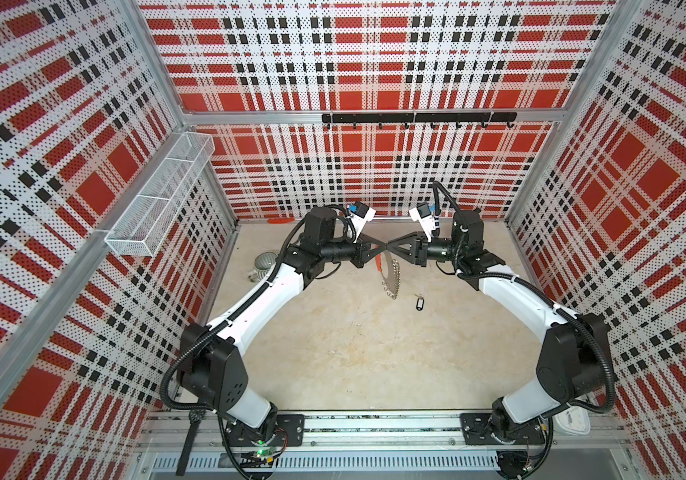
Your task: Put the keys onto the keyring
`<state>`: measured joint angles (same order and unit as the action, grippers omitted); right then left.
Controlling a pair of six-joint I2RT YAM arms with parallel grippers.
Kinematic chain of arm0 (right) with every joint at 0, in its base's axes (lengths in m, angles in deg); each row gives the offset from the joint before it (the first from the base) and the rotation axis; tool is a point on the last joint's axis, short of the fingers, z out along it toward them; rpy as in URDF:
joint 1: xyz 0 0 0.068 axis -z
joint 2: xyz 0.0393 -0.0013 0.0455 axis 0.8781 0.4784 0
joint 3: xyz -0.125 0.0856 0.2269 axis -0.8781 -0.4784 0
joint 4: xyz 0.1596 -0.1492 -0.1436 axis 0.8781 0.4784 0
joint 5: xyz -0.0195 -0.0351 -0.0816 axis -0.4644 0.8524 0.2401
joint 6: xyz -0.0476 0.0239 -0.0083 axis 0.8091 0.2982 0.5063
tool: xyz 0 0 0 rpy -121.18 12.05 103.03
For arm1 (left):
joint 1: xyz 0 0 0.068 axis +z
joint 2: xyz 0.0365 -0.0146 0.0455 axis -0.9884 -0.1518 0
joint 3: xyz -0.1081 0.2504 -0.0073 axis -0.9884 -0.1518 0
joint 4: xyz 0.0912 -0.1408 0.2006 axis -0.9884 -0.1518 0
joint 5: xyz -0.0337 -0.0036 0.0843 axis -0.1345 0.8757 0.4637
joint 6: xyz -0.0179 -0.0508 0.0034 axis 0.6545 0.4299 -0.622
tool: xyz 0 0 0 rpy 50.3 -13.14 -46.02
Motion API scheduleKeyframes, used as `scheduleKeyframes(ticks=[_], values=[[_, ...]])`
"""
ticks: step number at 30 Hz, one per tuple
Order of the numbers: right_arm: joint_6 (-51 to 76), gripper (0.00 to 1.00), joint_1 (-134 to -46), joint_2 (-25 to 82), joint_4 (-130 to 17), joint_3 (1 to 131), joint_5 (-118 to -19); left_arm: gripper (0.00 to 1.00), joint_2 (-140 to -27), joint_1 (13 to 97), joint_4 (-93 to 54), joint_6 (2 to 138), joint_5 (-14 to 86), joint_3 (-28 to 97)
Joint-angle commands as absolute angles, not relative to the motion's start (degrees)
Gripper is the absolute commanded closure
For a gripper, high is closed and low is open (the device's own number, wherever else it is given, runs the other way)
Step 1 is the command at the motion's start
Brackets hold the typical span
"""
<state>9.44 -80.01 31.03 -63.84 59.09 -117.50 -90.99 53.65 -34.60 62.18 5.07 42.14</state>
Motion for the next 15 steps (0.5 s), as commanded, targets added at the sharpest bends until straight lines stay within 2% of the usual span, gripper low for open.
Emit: scheduleKeyframes(ticks=[1, 15], values=[[9.05, 0.72, -78.76, 29.31, -65.34, 57.74, -117.43, 1.0, -89.74, 53.75, -31.73, 62.51, 2.65, 44.23], [5.24, 0.76, -78.97, 29.83, -70.23, 57.4, -119.82, 1.0, -90.31, 53.22, -31.55, 62.76, 2.54, 44.65]])
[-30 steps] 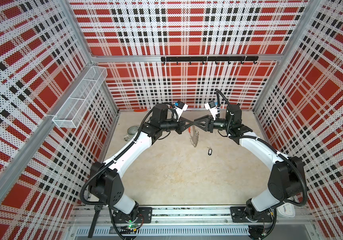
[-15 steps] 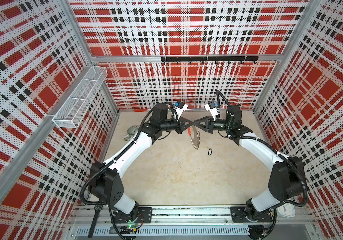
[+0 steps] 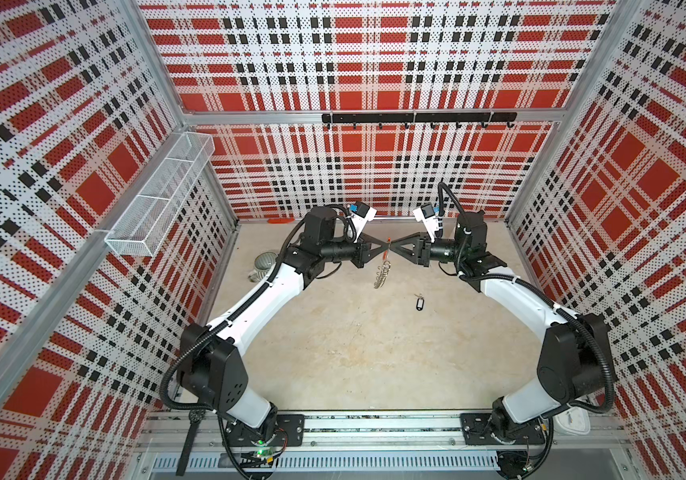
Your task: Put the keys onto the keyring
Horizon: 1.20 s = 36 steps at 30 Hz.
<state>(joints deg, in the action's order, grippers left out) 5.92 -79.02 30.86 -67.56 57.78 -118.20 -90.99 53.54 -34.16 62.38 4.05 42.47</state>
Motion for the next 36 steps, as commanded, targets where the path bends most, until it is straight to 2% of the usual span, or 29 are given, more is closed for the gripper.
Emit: scheduleKeyframes(ticks=[1, 9, 13, 21, 24, 25, 26, 29, 33, 36], values=[[5.21, 0.78, -79.05, 29.95, -70.29, 57.46, -119.95, 1.0, -90.33, 53.08, -31.6, 62.74, 2.58, 44.66], [4.35, 1.0, -79.71, 30.6, -71.48, 57.94, -120.27, 1.0, -90.5, 53.03, -31.44, 62.7, 2.57, 44.66], [0.5, 1.0, -80.08, 30.26, -76.82, 56.99, -119.81, 1.0, -90.71, 52.94, -31.23, 62.77, 2.69, 44.46], [-14.89, 1.0, -80.76, 29.95, -98.48, 52.18, -116.69, 1.0, -88.71, 53.46, -26.43, 65.52, 4.43, 41.57], [-18.45, 1.0, -81.11, 30.48, -103.89, 51.43, -116.18, 0.89, -87.6, 54.26, -22.55, 68.31, 4.74, 39.45], [-19.41, 1.0, -81.23, 30.73, -105.44, 51.23, -115.9, 0.75, -87.18, 54.71, -20.8, 69.64, 4.86, 38.55], [-20.42, 1.0, -81.45, 30.93, -106.89, 50.96, -115.55, 0.65, -86.66, 55.09, -18.99, 71.24, 5.35, 37.66], [-23.16, 1.0, -81.49, 31.25, -111.2, 50.08, -114.51, 0.56, -84.47, 57.55, -10.67, 78.07, 6.41, 33.16], [-27.63, 1.0, -81.48, 31.54, -117.94, 49.15, -113.6, 0.6, -80.79, 61.31, 2.09, 86.93, 8.06, 25.52], [-31.74, 1.0, -81.49, 32.4, -123.77, 48.84, -113.24, 0.63, -79.83, 62.02, 5.3, 88.82, 8.85, 23.18]])
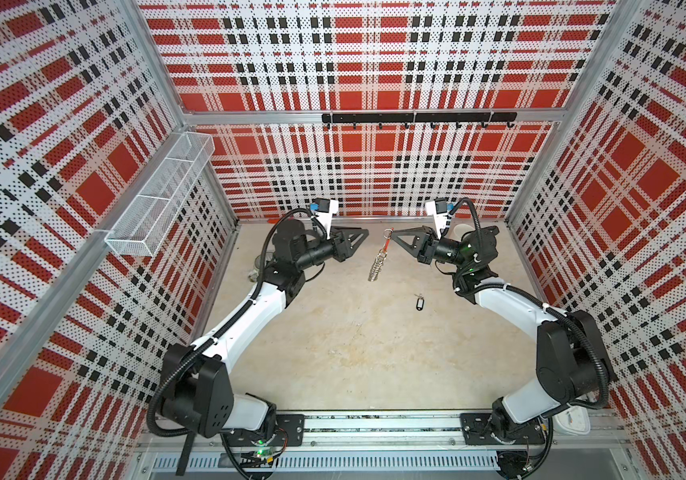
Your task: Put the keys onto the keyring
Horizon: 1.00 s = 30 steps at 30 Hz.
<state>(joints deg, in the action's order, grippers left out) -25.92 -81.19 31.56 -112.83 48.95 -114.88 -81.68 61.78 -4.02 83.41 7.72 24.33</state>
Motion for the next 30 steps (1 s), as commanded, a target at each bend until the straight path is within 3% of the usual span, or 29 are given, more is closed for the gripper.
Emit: scheduleKeyframes(ticks=[1, 8, 30], values=[[-33.68, 1.0, -81.5, 32.79, -126.19, 49.02, -113.23, 0.64, -80.03, 61.74, 5.69, 89.09, 8.6, 22.98], [-42.92, 1.0, -82.07, 36.5, -137.69, 50.34, -113.04, 0.63, -82.39, 58.02, 8.92, 89.64, 6.79, 23.46], [-38.05, 1.0, -83.92, 36.21, -131.3, 51.31, -113.94, 0.54, -86.22, 54.95, 18.3, 94.74, 1.97, 24.55]])
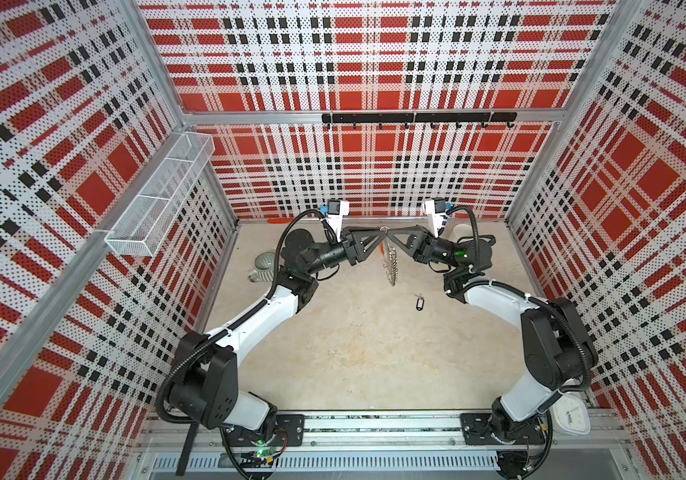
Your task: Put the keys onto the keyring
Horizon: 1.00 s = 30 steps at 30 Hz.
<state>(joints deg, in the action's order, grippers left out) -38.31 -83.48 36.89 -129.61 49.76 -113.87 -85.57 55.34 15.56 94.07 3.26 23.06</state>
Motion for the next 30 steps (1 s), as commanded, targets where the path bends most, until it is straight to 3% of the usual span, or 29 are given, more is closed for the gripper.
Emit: scheduleKeyframes(ticks=[1, 6, 9, 11, 12, 14, 16, 18, 21, 26, 30], values=[[-38.03, 1.0, -84.04, 36.14, -131.36, 51.41, -114.09, 0.58, -86.22, 54.88, 18.4, 94.76, 1.84, 24.6], [-37.48, 1.0, -84.07, 35.51, -130.68, 51.0, -114.28, 0.88, -86.7, 54.64, 18.38, 95.03, 1.2, 24.82], [-36.42, 1.0, -84.06, 34.95, -129.23, 50.56, -114.42, 1.0, -86.84, 54.75, 18.29, 94.96, 0.99, 24.82], [-33.66, 1.0, -83.81, 34.3, -125.26, 49.88, -114.46, 1.0, -86.84, 55.11, 17.28, 94.31, 0.74, 24.97], [-31.2, 0.95, -83.33, 33.43, -121.61, 49.14, -114.49, 1.0, -86.85, 55.42, 15.8, 93.34, 0.62, 25.31], [-24.68, 0.72, -81.65, 31.2, -110.7, 47.49, -112.76, 1.0, -86.73, 55.66, 9.48, 89.1, 1.24, 26.72], [-13.65, 0.62, -80.08, 28.28, -93.95, 47.78, -108.56, 1.0, -86.71, 55.45, -0.24, 82.02, 4.13, 29.07], [0.85, 0.59, -80.36, 25.88, -73.06, 50.64, -100.16, 1.0, -86.99, 54.99, -9.34, 75.66, 7.34, 31.58], [11.77, 0.55, -81.31, 24.46, -58.69, 54.92, -92.07, 1.0, -87.75, 54.75, -17.09, 69.87, 8.46, 33.98], [16.2, 0.53, -81.05, 23.29, -55.54, 55.48, -91.42, 1.0, -88.6, 54.76, -22.69, 66.85, 7.29, 36.31], [12.52, 0.56, -80.37, 23.52, -61.53, 54.09, -100.95, 1.0, -88.1, 54.74, -23.55, 66.72, 5.98, 36.67]])
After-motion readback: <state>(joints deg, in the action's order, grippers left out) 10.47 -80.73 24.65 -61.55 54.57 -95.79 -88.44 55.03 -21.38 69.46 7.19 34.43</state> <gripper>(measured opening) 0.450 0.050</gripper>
